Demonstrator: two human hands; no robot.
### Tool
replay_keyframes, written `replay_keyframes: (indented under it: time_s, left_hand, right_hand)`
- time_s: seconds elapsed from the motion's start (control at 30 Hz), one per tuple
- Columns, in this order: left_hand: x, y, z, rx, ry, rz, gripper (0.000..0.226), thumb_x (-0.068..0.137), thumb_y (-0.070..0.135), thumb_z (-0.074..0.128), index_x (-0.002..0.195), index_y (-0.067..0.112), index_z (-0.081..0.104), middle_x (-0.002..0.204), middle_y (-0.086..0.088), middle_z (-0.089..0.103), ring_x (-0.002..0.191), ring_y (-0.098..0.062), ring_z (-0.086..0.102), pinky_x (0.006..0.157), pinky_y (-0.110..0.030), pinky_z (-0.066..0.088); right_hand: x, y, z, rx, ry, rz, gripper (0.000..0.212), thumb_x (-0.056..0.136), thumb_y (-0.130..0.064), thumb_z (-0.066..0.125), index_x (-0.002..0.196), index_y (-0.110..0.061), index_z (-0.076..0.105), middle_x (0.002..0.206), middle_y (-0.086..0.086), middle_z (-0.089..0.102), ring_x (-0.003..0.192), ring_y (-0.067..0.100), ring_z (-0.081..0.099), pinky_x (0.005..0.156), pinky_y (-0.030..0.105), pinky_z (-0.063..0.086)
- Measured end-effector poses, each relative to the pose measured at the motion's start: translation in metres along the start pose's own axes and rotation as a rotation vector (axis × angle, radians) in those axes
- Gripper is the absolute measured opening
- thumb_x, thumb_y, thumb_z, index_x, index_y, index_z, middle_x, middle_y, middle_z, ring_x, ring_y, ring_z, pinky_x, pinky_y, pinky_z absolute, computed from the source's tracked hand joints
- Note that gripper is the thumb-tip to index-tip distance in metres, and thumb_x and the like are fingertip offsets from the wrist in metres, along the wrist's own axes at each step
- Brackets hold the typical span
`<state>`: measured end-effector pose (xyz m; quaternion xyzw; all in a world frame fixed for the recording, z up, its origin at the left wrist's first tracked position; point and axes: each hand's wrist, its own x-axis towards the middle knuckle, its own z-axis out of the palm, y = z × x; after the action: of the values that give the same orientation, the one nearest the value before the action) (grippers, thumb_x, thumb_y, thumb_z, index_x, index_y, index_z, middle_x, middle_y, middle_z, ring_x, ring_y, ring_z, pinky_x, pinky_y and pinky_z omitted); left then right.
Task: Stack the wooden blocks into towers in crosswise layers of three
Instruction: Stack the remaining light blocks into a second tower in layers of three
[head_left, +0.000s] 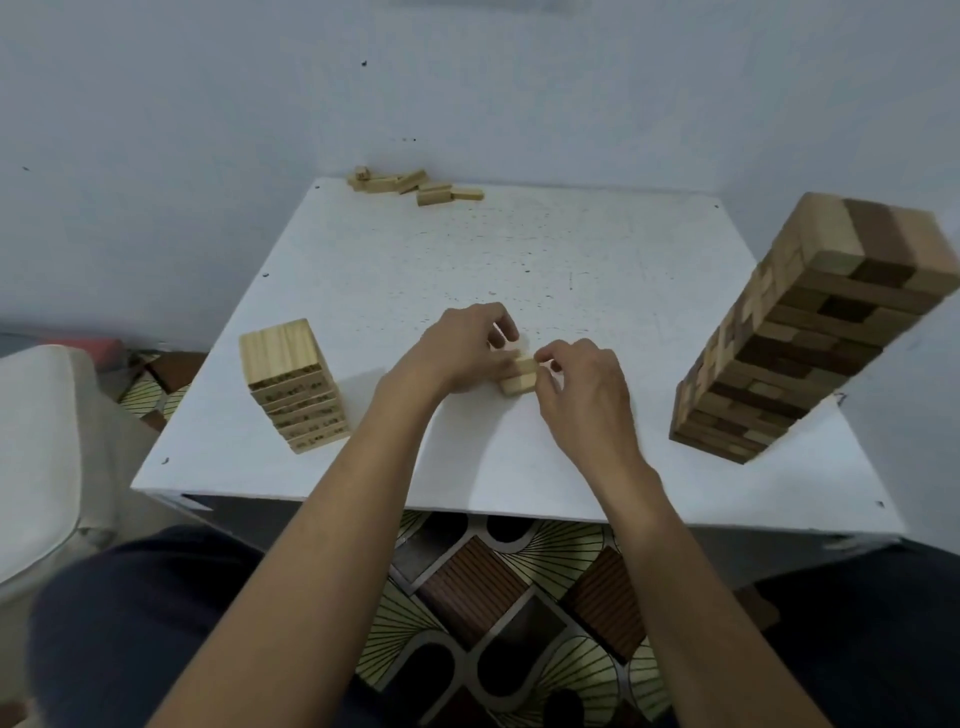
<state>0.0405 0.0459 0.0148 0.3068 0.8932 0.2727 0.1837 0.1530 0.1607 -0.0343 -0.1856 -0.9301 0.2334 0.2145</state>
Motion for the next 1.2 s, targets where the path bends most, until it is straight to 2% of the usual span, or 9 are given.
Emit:
replay_keyframes:
  time_s: [0.07,0.2,0.37,0.53,0.7,0.8,0.93,1.07,1.2]
  left_hand:
    - [-0.001,-0.005,-0.001,0.027,0.092,0.005,0.019,0.091,0.019,0.062,0.109,0.025,0.062,0.114,0.004,0.062,0.102,-0.015,0.058,0.091,-0.035,0.048]
    - [-0.008,-0.012,0.001,0.096,0.183,0.012,0.019,0.094,0.016,0.057,0.109,0.023,0.068,0.114,0.003,0.061,0.105,-0.016,0.058,0.09,-0.034,0.045]
    - [-0.015,-0.021,0.012,0.176,0.194,0.037,0.022,0.096,0.027,0.057,0.112,0.023,0.071,0.114,-0.001,0.062,0.106,-0.021,0.058,0.092,-0.041,0.045]
    - [-0.02,-0.022,0.017,0.21,0.118,0.105,0.042,0.088,0.045,0.066,0.124,0.023,0.066,0.124,0.002,0.058,0.113,-0.019,0.054,0.1,-0.041,0.04]
    - [-0.02,-0.024,0.019,0.203,0.123,0.158,0.045,0.085,0.042,0.07,0.125,0.022,0.065,0.13,0.005,0.06,0.113,-0.02,0.054,0.099,-0.042,0.041]
    - [-0.02,-0.025,0.018,0.22,0.118,0.185,0.04,0.087,0.036,0.069,0.124,0.023,0.065,0.13,0.007,0.063,0.112,-0.021,0.055,0.098,-0.043,0.041]
    - [-0.022,-0.029,0.018,0.197,0.113,0.194,0.042,0.087,0.031,0.066,0.128,0.024,0.062,0.134,0.007,0.061,0.118,-0.022,0.053,0.102,-0.042,0.038]
    - [-0.027,-0.03,0.024,0.185,0.157,0.149,0.055,0.086,0.045,0.052,0.138,0.025,0.052,0.144,0.007,0.05,0.129,-0.021,0.044,0.104,-0.036,0.027]
    - [-0.029,-0.037,0.033,0.224,0.223,0.129,0.046,0.092,0.038,0.059,0.136,0.026,0.053,0.14,0.008,0.052,0.125,-0.02,0.045,0.099,-0.031,0.024]
  right_hand:
    - [-0.001,0.001,0.0,-0.039,0.023,-0.049,0.024,0.094,-0.012,0.061,0.117,-0.012,0.068,0.105,0.012,0.062,0.096,0.032,0.054,0.078,0.039,0.042]
    - [0.003,0.005,0.002,-0.047,-0.01,-0.075,0.025,0.093,-0.014,0.062,0.117,-0.015,0.071,0.114,0.009,0.063,0.101,0.032,0.053,0.081,0.042,0.044]
    - [0.003,0.007,0.004,-0.085,-0.02,-0.115,0.018,0.092,-0.019,0.063,0.105,-0.011,0.073,0.11,0.005,0.065,0.099,0.032,0.052,0.077,0.043,0.045]
    - [0.002,0.005,0.004,-0.094,-0.05,-0.14,0.015,0.094,-0.02,0.061,0.102,-0.01,0.069,0.101,0.003,0.067,0.093,0.029,0.052,0.077,0.043,0.045]
    - [0.003,0.001,0.0,-0.11,-0.087,-0.137,0.018,0.095,-0.025,0.057,0.098,-0.011,0.067,0.095,0.003,0.065,0.093,0.026,0.05,0.079,0.04,0.042]
    - [0.002,0.0,-0.006,-0.084,-0.107,-0.135,0.025,0.094,-0.026,0.058,0.113,-0.012,0.067,0.11,0.002,0.066,0.102,0.027,0.051,0.085,0.039,0.041]
    - [-0.002,0.003,-0.013,-0.091,-0.249,-0.149,0.056,0.093,-0.033,0.058,0.145,-0.016,0.045,0.148,-0.004,0.047,0.131,0.027,0.037,0.106,0.04,0.031]
    - [-0.003,0.009,-0.009,-0.092,-0.265,-0.166,0.053,0.095,-0.031,0.059,0.143,-0.013,0.048,0.146,0.001,0.051,0.138,0.032,0.033,0.116,0.048,0.027]
    - [-0.002,0.014,-0.002,-0.085,-0.208,-0.182,0.042,0.093,-0.026,0.064,0.132,-0.01,0.061,0.134,0.006,0.062,0.13,0.036,0.044,0.108,0.059,0.036]
